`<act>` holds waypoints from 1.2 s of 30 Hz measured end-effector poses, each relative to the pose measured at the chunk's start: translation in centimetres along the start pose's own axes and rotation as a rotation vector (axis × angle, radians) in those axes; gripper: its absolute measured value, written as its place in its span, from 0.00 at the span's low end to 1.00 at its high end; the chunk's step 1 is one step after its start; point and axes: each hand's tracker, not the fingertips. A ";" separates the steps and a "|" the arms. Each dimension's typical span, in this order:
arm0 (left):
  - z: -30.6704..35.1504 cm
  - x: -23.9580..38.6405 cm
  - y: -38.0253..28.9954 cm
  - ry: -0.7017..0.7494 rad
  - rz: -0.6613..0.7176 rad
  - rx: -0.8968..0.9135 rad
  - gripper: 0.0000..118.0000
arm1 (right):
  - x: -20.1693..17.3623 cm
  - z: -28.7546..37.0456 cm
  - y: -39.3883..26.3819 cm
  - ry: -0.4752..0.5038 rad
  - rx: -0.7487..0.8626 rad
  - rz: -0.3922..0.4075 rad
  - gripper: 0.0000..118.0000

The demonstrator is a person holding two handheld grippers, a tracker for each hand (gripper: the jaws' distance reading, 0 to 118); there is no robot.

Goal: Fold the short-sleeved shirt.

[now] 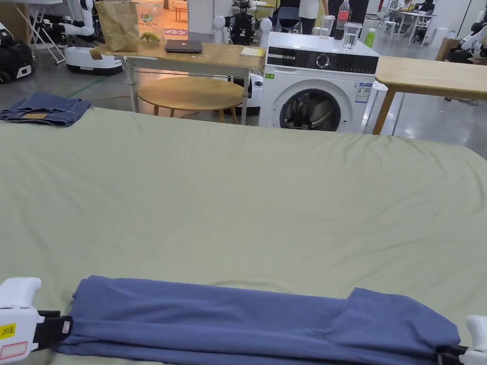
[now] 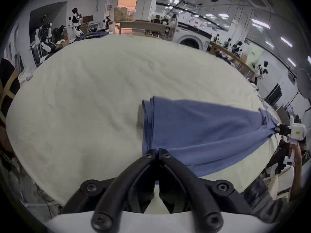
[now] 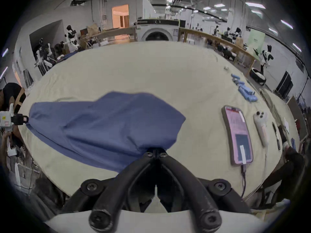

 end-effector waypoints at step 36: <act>5.5 13.4 6.8 0.223 -0.159 0.806 0.00 | -16.3 4.4 7.3 -0.054 0.804 -0.021 0.00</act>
